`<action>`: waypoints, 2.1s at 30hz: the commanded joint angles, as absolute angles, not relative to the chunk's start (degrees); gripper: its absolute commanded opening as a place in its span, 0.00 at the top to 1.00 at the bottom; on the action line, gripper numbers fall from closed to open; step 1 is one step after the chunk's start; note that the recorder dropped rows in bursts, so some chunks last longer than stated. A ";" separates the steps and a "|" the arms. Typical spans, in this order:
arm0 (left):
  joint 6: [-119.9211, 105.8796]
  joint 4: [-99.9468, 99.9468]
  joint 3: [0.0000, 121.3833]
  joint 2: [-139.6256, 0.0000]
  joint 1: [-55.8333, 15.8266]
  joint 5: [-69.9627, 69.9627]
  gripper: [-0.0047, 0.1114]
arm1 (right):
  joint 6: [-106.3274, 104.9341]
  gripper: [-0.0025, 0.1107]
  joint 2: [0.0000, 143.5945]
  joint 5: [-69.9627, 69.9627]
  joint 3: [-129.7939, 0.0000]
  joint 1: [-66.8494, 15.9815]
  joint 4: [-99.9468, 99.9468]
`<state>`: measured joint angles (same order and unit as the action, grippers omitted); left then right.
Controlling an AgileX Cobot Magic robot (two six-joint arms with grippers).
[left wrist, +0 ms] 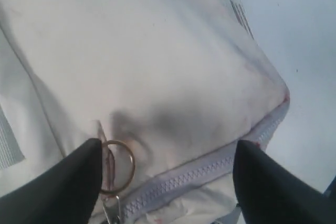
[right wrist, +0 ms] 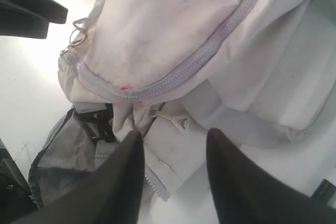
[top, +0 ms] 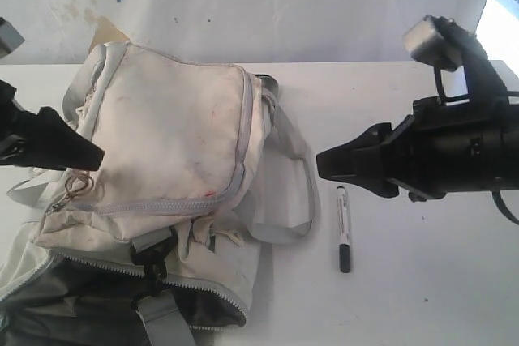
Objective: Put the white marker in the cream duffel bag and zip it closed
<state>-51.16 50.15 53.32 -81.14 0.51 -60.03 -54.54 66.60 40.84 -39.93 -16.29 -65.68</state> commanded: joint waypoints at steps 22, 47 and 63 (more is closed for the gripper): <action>-23.77 42.44 54.77 -81.18 6.74 -50.71 0.30 | -52.11 0.65 79.08 43.03 -52.12 -25.93 -67.31; -32.37 61.68 54.77 -95.89 6.74 -52.42 0.35 | -37.04 0.65 96.61 34.66 -70.24 -44.79 -60.98; -47.03 59.99 55.27 -97.82 6.74 -56.24 0.96 | -37.15 0.56 101.70 24.69 -74.21 -49.62 -60.56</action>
<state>-43.89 63.38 54.69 -98.96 6.75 -54.95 -37.14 101.67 25.19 -74.04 -49.31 -60.64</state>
